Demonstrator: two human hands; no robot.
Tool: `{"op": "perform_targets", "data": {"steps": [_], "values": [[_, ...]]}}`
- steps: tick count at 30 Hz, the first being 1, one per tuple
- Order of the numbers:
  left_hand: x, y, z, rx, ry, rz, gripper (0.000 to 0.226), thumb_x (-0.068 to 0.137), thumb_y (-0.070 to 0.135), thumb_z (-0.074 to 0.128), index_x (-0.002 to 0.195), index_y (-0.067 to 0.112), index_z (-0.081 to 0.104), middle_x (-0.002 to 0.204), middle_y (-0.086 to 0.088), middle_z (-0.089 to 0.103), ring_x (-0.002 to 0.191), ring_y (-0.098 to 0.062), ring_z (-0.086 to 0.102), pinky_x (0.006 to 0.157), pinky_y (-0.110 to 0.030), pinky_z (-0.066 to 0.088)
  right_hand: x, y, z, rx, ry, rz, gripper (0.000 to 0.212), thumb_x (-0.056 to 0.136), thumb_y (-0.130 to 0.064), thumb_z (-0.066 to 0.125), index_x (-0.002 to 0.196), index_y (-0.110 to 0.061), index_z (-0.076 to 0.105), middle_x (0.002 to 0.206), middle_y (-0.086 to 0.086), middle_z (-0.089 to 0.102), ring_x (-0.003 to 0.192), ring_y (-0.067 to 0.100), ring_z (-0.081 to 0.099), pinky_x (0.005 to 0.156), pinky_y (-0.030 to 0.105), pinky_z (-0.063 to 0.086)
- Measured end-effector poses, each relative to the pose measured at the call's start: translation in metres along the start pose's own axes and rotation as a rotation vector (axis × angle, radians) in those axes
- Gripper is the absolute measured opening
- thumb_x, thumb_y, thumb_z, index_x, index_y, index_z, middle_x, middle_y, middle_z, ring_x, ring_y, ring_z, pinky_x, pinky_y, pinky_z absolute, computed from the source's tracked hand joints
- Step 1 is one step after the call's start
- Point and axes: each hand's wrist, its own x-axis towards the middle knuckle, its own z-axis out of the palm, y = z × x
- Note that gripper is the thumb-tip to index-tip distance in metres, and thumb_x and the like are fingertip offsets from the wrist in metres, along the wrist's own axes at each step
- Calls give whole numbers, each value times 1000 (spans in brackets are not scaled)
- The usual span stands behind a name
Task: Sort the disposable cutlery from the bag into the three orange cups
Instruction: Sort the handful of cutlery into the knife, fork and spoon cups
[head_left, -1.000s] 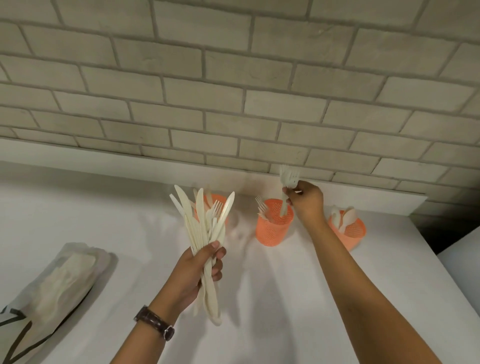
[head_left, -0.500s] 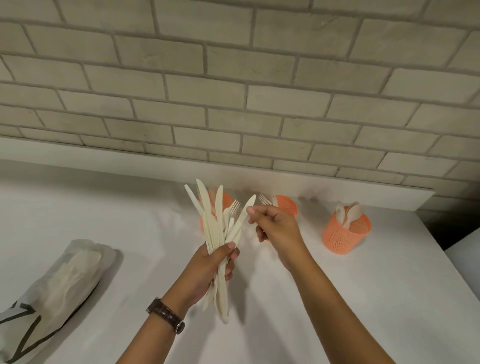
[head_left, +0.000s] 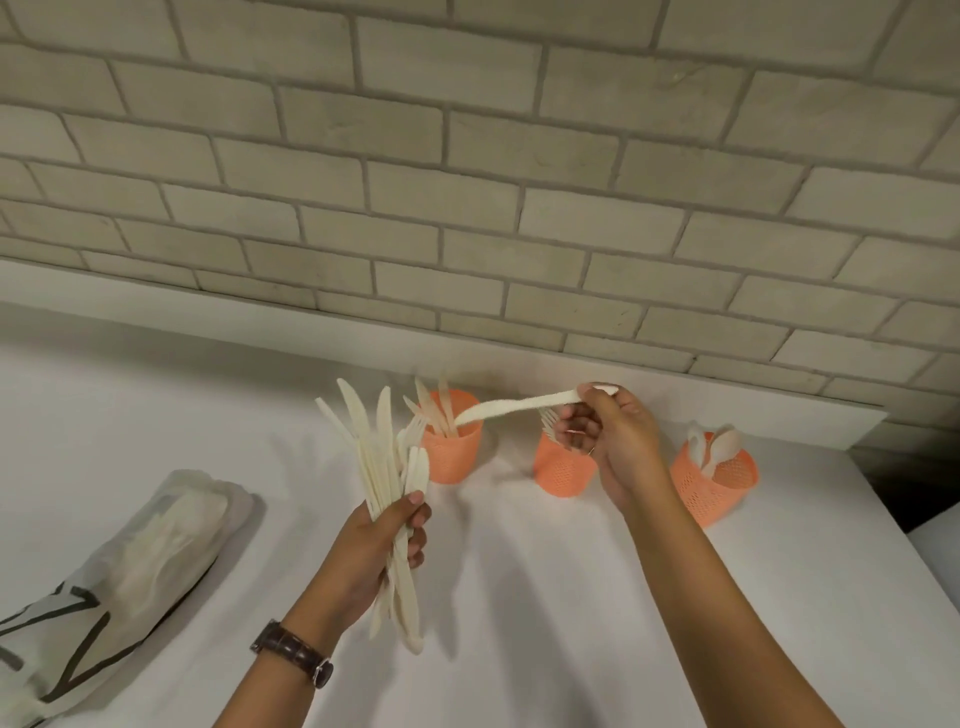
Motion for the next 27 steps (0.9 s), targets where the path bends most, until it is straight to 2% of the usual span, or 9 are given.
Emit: {"op": "perform_targets", "data": {"steps": [3, 6, 8, 11, 14, 17, 21, 24, 27], "values": [[-1, 9, -11, -5, 58, 39, 10, 93, 16, 52, 84, 14, 47, 60, 3, 46, 48, -11, 37, 46, -21, 36, 2, 16, 5, -43, -71, 82, 19, 88, -1, 52, 73, -14, 50, 78, 12, 71, 64, 15, 63, 59, 23, 47], [-2, 16, -19, -18, 105, 70, 14, 95, 13, 48, 81, 15, 47, 60, 4, 45, 46, -10, 38, 44, -19, 36, 5, 36, 18, -93, -185, 178, 15, 84, -1, 59, 91, -13, 54, 90, 6, 73, 62, 6, 52, 52, 17, 34], [-2, 20, -24, -31, 118, 87, 14, 95, 13, 48, 81, 16, 48, 59, 4, 46, 45, -10, 38, 43, -19, 36, 8, 45, 31, -136, -215, 155, 16, 82, 2, 61, 92, -11, 60, 74, -6, 72, 58, 6, 45, 51, 17, 32], [-2, 22, -30, -35, 128, 98, 13, 95, 13, 48, 82, 15, 47, 59, 5, 46, 46, -10, 38, 44, -20, 36, 22, 50, 55, -365, -115, 2, 15, 80, 5, 62, 79, -10, 64, 50, -13, 63, 52, 2, 55, 54, 12, 43], [-2, 21, -33, -54, 116, 104, 13, 92, 16, 53, 82, 15, 46, 59, 5, 47, 46, -10, 37, 44, -19, 36, 45, 60, 77, -558, -50, -124, 17, 78, 1, 64, 74, -16, 65, 69, -1, 68, 66, 16, 65, 72, 26, 55], [0, 21, -35, -66, 110, 104, 12, 80, 23, 56, 81, 15, 46, 61, 3, 48, 47, -11, 37, 45, -20, 35, 59, 72, 94, -699, -33, -125, 10, 80, -3, 62, 88, 0, 69, 86, 14, 70, 71, 24, 63, 60, 14, 46], [1, 20, -33, -33, 129, 113, 12, 86, 18, 54, 76, 15, 61, 74, -8, 51, 50, -14, 37, 48, -23, 35, 59, 86, 97, -782, -8, -133, 20, 80, -3, 61, 99, 0, 68, 99, 16, 71, 94, 30, 65, 76, 22, 43], [4, 19, -28, -36, 131, 104, 25, 94, 10, 44, 88, 15, 68, 82, -12, 49, 50, -15, 38, 49, -25, 37, 34, 81, 88, -661, 21, -210, 22, 80, -3, 63, 102, -7, 65, 76, -4, 64, 69, 9, 58, 65, 8, 40], [7, 17, -20, -21, 113, 61, 17, 91, 12, 49, 99, 7, 63, 74, -9, 44, 48, -16, 39, 48, -25, 39, -5, 73, 82, -496, -63, -254, 7, 79, -12, 71, 82, -14, 66, 67, -12, 57, 55, 3, 44, 57, 10, 38]]}}
